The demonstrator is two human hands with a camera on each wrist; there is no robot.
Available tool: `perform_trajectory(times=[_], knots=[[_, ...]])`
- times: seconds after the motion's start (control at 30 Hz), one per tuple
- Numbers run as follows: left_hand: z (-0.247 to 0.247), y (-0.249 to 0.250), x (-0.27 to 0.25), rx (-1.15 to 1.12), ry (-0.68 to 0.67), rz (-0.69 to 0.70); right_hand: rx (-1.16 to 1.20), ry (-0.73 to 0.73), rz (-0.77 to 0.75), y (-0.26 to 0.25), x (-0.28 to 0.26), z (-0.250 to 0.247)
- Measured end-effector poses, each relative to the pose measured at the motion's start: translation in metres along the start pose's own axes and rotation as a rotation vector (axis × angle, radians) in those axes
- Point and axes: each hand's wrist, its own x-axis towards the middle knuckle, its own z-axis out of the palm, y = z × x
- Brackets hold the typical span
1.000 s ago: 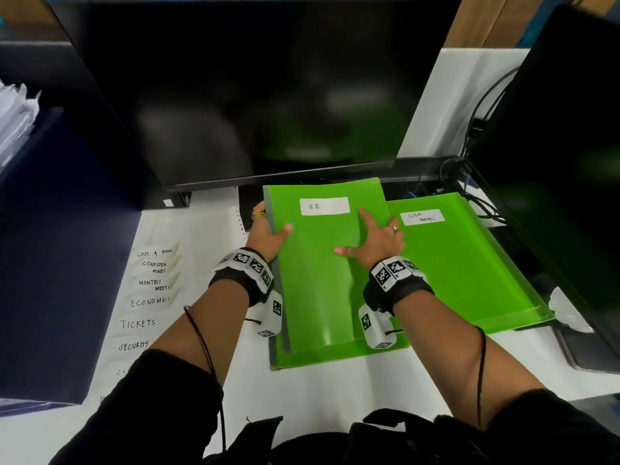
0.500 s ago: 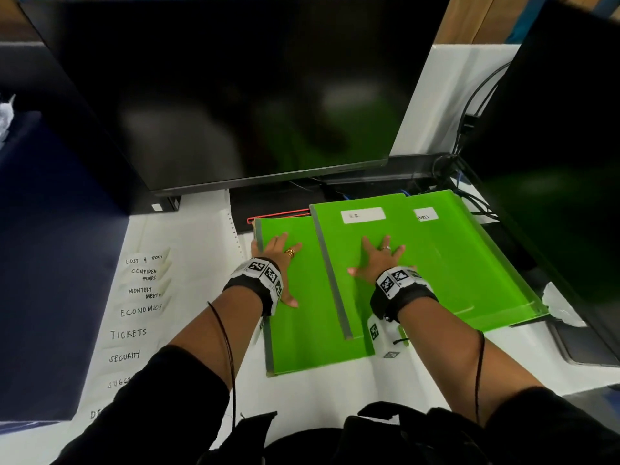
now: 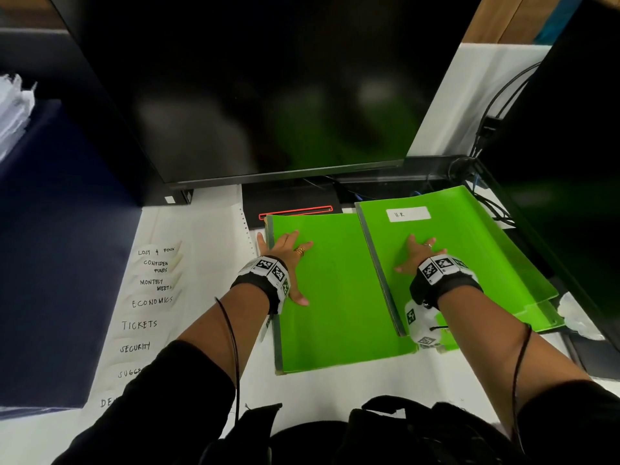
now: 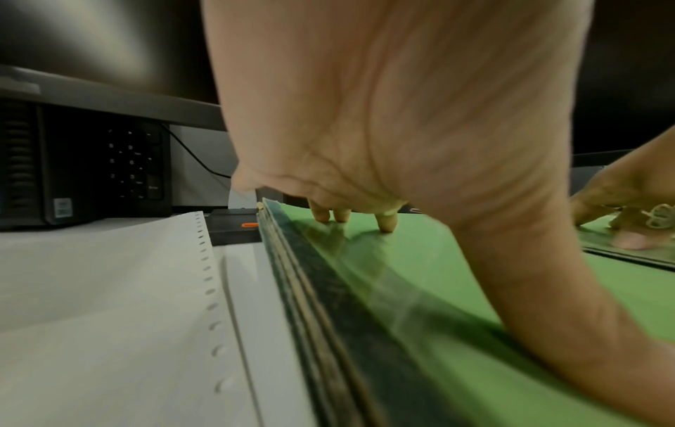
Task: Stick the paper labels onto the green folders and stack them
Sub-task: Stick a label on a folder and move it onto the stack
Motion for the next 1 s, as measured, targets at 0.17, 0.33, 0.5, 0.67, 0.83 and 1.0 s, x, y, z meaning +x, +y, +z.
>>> perform_trajectory(times=[0.17,0.33,0.5,0.67,0.83,1.0], knots=[[0.002,-0.004,0.004,-0.022,-0.002,0.017,0.046,0.135,-0.213,-0.02,-0.007,0.008],[0.003,-0.004,0.006,-0.001,-0.005,0.011,0.054,0.104,-0.206,-0.016,-0.011,0.026],[0.0,-0.001,0.001,0.012,-0.003,0.0,0.126,0.13,-0.121,-0.003,-0.008,0.03],[0.0,-0.001,0.001,0.024,0.011,-0.004,0.158,0.201,-0.108,0.009,-0.008,0.04],[0.003,-0.004,0.004,-0.043,0.038,0.027,0.158,0.313,-0.124,-0.015,-0.017,0.033],[0.011,-0.013,-0.008,-0.208,0.21,0.03,0.166,0.385,-0.391,-0.072,-0.035,0.025]])
